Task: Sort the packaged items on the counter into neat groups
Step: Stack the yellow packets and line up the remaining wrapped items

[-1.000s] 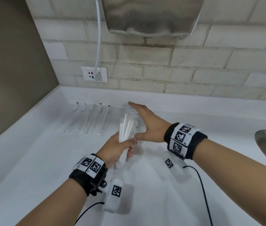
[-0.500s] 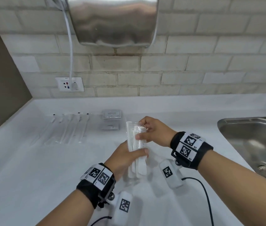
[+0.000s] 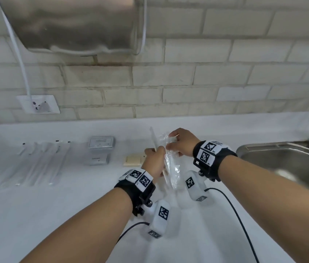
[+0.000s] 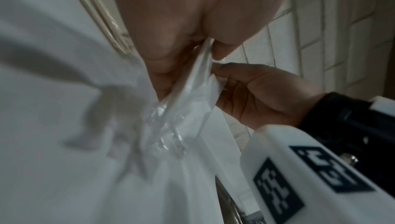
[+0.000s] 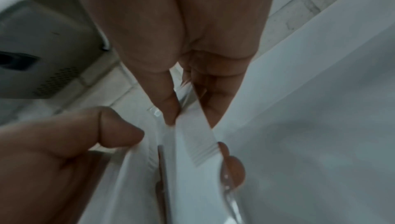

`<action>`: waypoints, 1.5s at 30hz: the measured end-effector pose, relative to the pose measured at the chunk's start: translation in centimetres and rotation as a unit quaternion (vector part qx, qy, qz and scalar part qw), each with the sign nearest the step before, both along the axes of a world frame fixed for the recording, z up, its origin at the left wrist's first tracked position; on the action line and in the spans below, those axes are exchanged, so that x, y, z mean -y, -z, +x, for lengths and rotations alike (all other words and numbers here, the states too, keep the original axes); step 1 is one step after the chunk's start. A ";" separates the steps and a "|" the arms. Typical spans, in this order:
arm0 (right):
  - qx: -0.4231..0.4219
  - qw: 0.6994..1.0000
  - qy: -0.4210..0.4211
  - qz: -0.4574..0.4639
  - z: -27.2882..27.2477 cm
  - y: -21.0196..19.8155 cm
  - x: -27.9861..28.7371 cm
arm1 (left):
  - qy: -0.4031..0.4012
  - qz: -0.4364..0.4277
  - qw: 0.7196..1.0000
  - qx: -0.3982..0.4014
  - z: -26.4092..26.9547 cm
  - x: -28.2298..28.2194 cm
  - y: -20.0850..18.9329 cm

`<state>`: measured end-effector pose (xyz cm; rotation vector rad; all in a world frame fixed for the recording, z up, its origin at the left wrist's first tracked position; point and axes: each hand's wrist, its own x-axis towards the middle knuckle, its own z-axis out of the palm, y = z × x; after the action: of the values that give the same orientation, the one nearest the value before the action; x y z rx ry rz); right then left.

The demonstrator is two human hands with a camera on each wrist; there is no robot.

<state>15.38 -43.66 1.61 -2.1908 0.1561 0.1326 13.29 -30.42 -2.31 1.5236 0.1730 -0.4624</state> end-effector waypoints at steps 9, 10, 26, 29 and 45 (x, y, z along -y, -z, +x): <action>-0.057 0.997 0.048 0.014 6.6 2.5 4.6 | 0.006 0.247 0.965 0.085 6.6 4.3 1.6; -0.063 0.997 0.049 0.013 7.3 2.8 4.9 | 0.002 0.254 0.963 0.090 7.2 4.4 1.9; -0.046 0.986 0.051 -0.154 10.3 6.6 7.7 | 0.072 0.488 0.866 0.084 10.2 5.3 2.6; -0.048 0.979 0.047 -0.194 9.9 6.6 8.5 | 0.044 0.444 0.892 0.065 10.4 5.1 2.2; -0.081 0.937 -0.129 -0.316 3.3 5.7 6.3 | 0.243 0.549 0.772 0.208 7.0 3.8 2.2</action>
<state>18.70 -49.95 -4.06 -2.8373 -0.0027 0.4670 20.33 -34.27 -4.47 2.8263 -0.3976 -0.4195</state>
